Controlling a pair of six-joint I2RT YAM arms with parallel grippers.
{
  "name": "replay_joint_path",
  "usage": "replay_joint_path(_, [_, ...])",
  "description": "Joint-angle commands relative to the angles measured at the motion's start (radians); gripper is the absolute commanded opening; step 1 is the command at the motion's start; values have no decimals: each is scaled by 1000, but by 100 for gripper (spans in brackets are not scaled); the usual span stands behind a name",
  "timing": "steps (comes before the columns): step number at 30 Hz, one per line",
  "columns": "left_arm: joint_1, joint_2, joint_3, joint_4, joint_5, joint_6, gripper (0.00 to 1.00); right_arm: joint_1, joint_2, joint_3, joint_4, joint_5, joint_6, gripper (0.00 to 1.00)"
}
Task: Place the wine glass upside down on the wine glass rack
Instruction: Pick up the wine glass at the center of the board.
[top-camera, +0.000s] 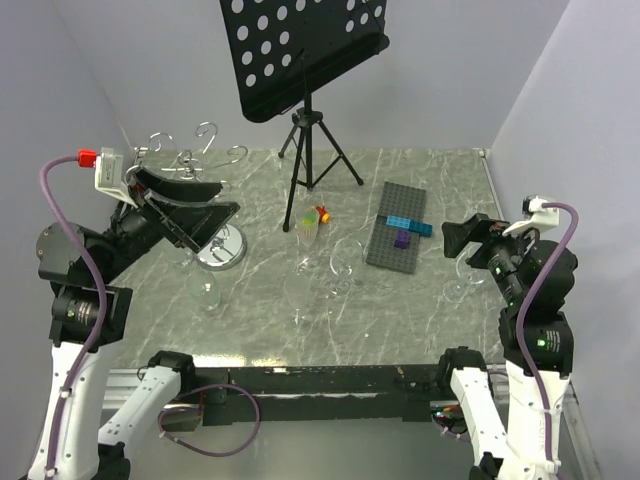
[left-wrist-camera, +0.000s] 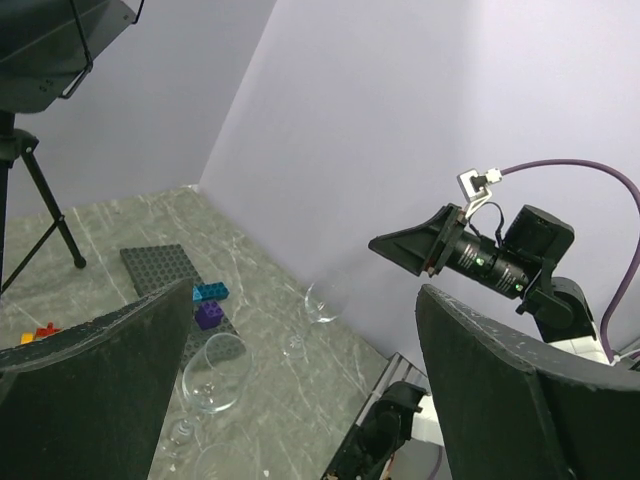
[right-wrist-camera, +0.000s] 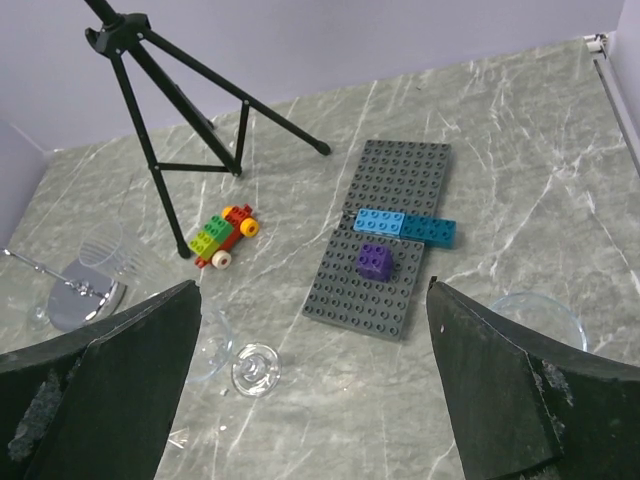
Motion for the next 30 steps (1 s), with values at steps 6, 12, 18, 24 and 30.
replay_joint_path(6, [5, -26, 36, -54, -20, -12, 97, 7, 27, 73, -4, -17, 13, 100])
replay_joint_path(12, [5, -23, 39, -34, 2, -37, 96, 6, 25, 68, 27, -90, -56, 100])
replay_joint_path(18, [5, 17, 68, -74, 25, -49, 97, 10, 57, 92, -6, -591, -411, 100])
replay_joint_path(24, [-1, 74, 128, -181, 66, -5, 97, 59, 195, 207, -227, -768, -682, 100])
replay_joint_path(30, [-146, 150, 226, -394, -74, 146, 96, 275, 382, 330, -393, -664, -885, 100])
